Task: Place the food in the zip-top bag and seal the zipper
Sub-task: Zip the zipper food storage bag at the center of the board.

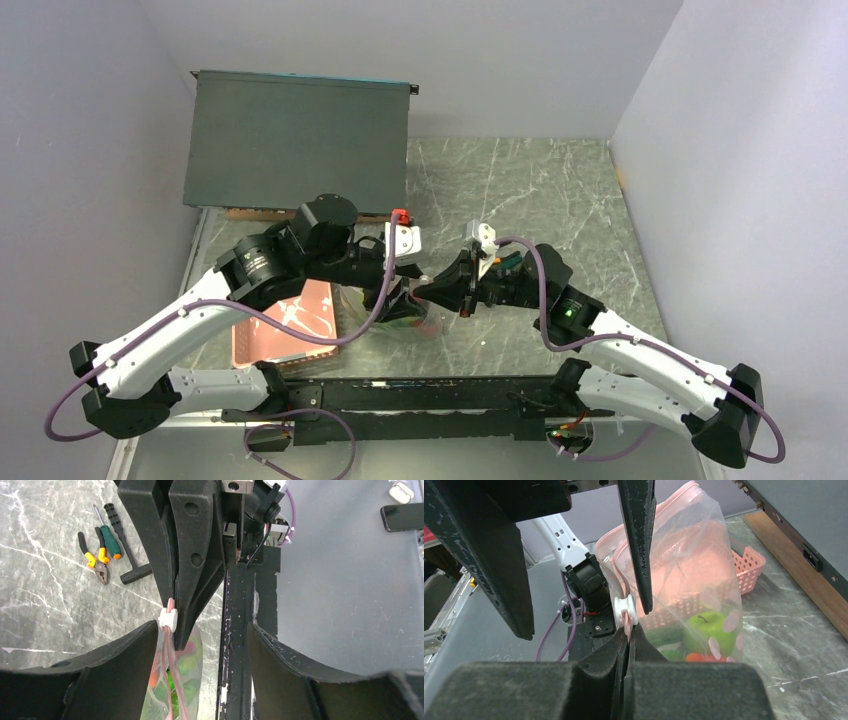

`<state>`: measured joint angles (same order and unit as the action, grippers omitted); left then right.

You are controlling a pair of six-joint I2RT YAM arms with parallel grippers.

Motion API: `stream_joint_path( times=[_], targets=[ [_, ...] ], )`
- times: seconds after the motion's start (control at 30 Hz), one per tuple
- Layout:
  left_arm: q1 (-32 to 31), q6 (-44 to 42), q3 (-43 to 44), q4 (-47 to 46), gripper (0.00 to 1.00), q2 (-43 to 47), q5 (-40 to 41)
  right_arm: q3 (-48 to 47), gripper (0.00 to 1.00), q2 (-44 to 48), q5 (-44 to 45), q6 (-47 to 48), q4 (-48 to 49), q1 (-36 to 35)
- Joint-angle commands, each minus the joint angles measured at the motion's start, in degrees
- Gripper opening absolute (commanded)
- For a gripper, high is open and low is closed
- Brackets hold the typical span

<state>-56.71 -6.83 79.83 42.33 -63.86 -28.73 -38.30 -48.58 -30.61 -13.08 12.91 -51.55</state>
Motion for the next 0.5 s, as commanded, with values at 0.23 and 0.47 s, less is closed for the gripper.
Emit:
stream_joint_path(
  times=[0.23, 0.47],
  targets=[
    [2.7, -1.4, -0.2, -1.5, 0.56, 0.1, -1.6, -1.8, 0.00, 0.5, -1.8, 1.0, 2.4, 0.2],
    [3.8, -1.3, 0.5, -2.0, 0.47, -1.9, -3.4, -1.4, 0.00, 0.9, -2.1, 1.7, 2.5, 0.2]
  ],
)
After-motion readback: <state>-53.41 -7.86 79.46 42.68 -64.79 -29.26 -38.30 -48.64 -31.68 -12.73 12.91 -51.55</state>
